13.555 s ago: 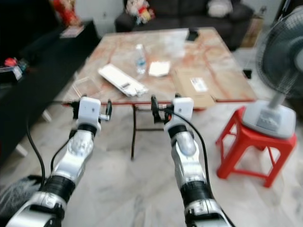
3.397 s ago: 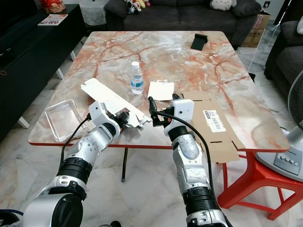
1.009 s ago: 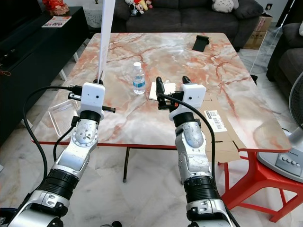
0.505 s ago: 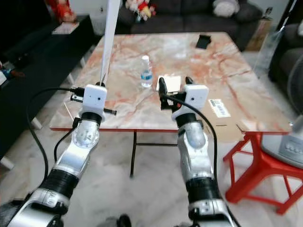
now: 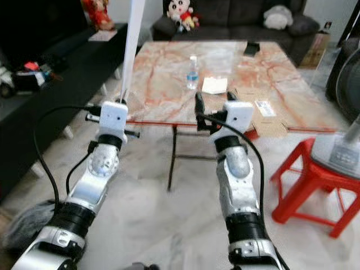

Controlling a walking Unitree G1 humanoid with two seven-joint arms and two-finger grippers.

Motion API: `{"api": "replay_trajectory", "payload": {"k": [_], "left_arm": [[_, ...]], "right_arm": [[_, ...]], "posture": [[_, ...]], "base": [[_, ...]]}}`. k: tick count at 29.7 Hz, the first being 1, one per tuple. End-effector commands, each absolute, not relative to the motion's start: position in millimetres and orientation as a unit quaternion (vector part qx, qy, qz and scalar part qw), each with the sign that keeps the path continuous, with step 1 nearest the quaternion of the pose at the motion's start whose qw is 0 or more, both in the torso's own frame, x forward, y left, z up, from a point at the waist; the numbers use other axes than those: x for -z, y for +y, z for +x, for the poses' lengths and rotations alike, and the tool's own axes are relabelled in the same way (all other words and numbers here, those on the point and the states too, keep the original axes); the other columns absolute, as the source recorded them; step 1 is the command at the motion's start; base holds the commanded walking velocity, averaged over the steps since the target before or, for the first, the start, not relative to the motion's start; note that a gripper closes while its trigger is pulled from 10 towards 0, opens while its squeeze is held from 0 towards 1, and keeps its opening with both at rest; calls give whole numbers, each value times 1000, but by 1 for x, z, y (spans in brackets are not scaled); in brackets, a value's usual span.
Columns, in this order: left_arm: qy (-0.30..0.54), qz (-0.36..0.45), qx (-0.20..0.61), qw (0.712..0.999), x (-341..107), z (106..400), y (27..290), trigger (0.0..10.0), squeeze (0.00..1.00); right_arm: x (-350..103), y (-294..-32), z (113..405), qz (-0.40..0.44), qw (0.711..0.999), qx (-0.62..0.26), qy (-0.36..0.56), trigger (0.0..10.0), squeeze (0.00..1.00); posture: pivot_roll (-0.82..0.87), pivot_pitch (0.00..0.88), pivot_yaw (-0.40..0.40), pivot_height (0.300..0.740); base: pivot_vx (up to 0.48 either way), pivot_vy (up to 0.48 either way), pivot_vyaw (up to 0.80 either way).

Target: Picking trash to rubbish bin

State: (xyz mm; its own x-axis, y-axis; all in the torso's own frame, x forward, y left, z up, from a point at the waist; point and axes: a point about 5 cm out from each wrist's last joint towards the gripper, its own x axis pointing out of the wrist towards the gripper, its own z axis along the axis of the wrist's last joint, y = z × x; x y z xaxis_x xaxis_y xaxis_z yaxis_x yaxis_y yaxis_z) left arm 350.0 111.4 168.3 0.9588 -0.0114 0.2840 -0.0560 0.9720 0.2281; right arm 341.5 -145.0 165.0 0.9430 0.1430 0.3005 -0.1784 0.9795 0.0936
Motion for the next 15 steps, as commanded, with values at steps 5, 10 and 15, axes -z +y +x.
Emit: {"api": "replay_trajectory", "payload": {"k": [5,10,15], "left_arm": [[-48,116,26,992,-112,339,122,10000,0],[78,121,56,988,-48,315,128,10000,0],[181,113,64,975,-5,289,135,10000,0]], "right_arm": [[-116,-192,332,71,996,-26,-54,10000,0],[-64,-235,302,52,997,36,45,10000,0],[-23,-257,273,64,986,80,133,10000,0]], "posture": [[-185,61,59,740],[-196,72,65,740],[-199,74,70,740]], "base": [[0,0,0],[0,0,0],[0,0,0]]}}
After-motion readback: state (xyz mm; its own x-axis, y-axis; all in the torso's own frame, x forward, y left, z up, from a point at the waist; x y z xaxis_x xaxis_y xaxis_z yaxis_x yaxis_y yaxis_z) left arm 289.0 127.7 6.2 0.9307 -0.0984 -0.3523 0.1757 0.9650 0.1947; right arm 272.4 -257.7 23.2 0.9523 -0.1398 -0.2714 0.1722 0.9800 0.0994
